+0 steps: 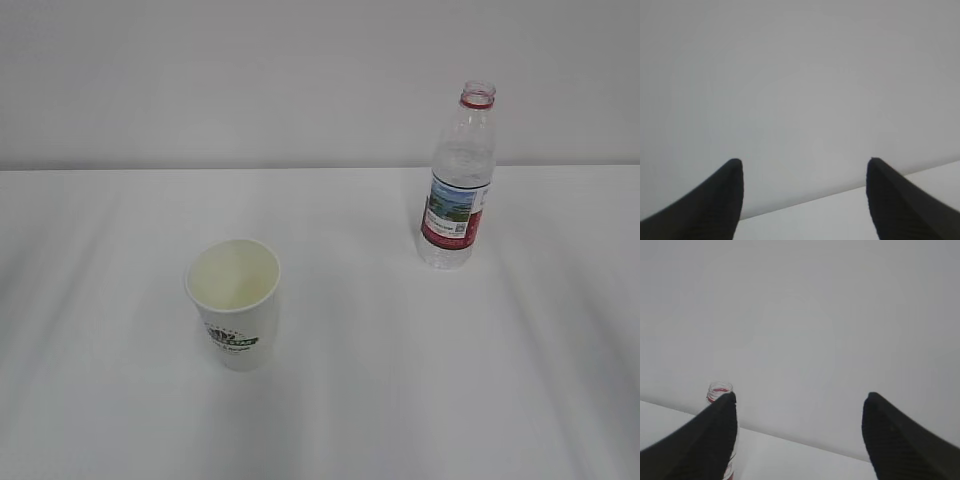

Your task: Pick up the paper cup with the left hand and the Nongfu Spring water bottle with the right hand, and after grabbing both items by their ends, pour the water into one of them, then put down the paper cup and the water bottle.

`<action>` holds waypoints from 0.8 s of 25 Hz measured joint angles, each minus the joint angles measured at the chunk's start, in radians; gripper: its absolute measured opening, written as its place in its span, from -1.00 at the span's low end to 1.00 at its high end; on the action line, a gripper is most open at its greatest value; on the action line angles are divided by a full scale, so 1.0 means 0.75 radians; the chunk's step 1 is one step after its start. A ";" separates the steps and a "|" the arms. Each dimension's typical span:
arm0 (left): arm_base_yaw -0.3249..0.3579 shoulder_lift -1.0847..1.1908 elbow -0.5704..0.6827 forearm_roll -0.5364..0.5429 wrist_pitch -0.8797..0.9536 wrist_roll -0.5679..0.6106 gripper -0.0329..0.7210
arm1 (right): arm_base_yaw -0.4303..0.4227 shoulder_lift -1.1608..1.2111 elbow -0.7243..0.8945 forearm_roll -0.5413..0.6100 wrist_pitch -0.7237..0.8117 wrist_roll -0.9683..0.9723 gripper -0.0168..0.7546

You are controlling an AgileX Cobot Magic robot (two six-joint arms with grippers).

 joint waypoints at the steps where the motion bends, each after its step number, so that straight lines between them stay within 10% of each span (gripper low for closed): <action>1: 0.000 0.023 0.000 0.000 -0.010 0.000 0.57 | 0.000 0.019 0.000 0.000 -0.009 0.000 0.57; 20: 0.000 0.385 0.054 -0.057 -0.150 0.000 0.56 | 0.000 0.458 0.122 0.072 -0.355 0.003 0.57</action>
